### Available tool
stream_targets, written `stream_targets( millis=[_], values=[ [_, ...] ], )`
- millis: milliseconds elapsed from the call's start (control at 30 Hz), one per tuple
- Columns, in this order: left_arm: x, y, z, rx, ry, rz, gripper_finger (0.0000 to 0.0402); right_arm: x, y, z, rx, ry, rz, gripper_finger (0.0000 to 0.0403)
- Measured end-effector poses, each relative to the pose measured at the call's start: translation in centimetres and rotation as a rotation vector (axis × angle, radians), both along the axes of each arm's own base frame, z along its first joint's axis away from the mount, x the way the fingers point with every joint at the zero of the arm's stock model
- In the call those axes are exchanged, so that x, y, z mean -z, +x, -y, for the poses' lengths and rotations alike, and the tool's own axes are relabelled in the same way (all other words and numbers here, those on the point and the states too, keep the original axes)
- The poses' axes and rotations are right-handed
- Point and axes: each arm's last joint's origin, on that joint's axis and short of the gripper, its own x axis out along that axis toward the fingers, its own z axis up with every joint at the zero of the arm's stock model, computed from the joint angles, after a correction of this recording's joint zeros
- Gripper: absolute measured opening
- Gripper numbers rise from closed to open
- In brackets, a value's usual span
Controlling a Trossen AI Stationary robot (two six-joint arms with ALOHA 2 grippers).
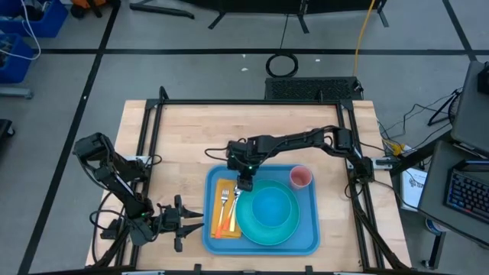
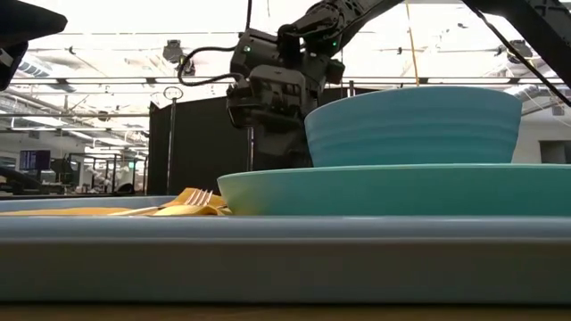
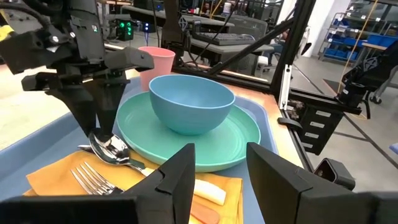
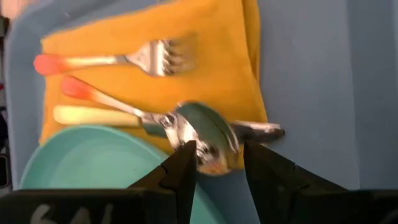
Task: Set up tray
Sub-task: Adjust the orange spoon
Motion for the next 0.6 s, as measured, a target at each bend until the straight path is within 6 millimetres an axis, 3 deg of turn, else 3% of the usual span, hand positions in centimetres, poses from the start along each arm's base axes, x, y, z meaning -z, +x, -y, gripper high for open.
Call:
stream_targets(
  millis=[200, 600],
  values=[
    [0.00, 0.00, 0.00, 0.000, 0.000, 0.000, 0.0147, -0.04, 0.07, 0.01, 0.001, 0.000, 0.008, 0.0111],
    [0.06, -0.01, -0.01, 0.000, 0.007, -0.004, 0.0147, -0.05, 0.08, -0.02, -0.023, -0.002, 0.020, 0.0005]
  ],
)
